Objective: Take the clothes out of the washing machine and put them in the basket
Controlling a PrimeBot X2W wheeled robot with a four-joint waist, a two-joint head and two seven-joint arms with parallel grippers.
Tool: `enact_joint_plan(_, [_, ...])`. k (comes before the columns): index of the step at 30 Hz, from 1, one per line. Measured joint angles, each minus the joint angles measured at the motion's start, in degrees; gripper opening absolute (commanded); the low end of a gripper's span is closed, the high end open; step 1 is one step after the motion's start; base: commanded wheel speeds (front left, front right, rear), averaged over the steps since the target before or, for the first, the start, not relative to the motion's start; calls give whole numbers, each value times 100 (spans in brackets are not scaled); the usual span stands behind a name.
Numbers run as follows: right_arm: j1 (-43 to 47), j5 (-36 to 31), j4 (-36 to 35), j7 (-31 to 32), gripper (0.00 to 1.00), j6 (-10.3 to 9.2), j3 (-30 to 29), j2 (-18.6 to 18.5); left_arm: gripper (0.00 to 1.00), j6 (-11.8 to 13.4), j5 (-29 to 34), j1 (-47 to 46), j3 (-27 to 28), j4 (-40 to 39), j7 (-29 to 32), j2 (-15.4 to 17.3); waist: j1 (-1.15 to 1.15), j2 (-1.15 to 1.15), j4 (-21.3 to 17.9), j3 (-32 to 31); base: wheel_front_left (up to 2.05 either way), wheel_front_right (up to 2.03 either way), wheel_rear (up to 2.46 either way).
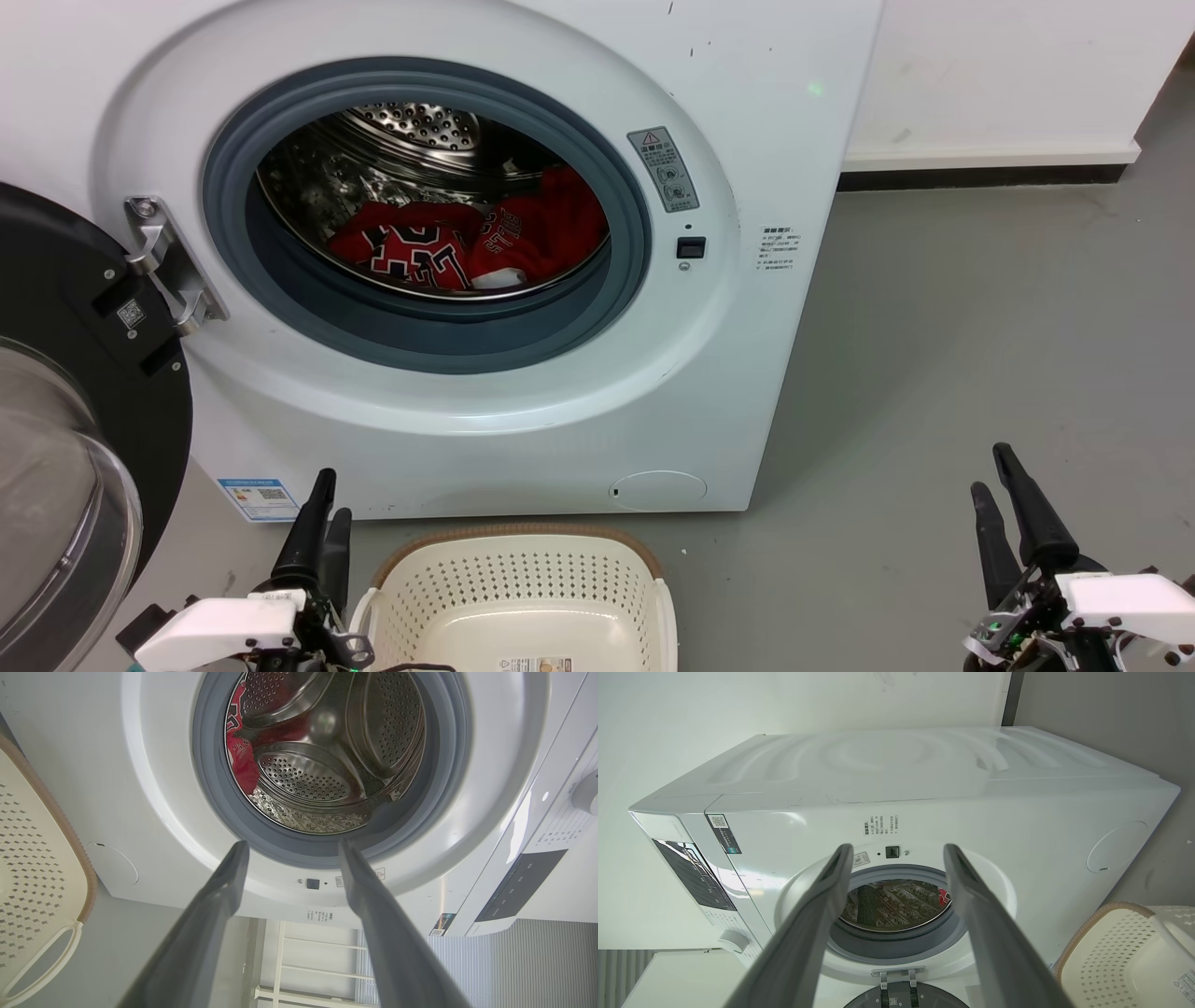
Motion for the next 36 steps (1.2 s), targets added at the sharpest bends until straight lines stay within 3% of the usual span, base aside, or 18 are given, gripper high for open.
enact_joint_plan(6, [82,-110,-92,-164,100,0,38,1,100,0,263,43,38,-57,-152,0,0,0,-7,8,0,0,0])
enact_joint_plan(19, [79,-1820,49,-531,100,0,-425,7,100,240,1482,41,715,-204,-527,-4,0,0,-30,27,0,0,0])
enact_joint_plan(20, [74,-2223,-65,-588,100,1,-486,8,100,307,1782,41,791,-364,-598,-2,0,0,-31,34,0,0,0])
enact_joint_plan(25, [68,-3027,-404,-694,100,1,-501,9,100,525,2290,42,893,-692,-703,-4,0,0,-31,51,0,0,0])
enact_joint_plan(36, [69,-4964,-1302,-911,100,0,-302,10,100,1538,3675,60,643,-1847,-907,-2,0,0,-30,107,0,0,0])
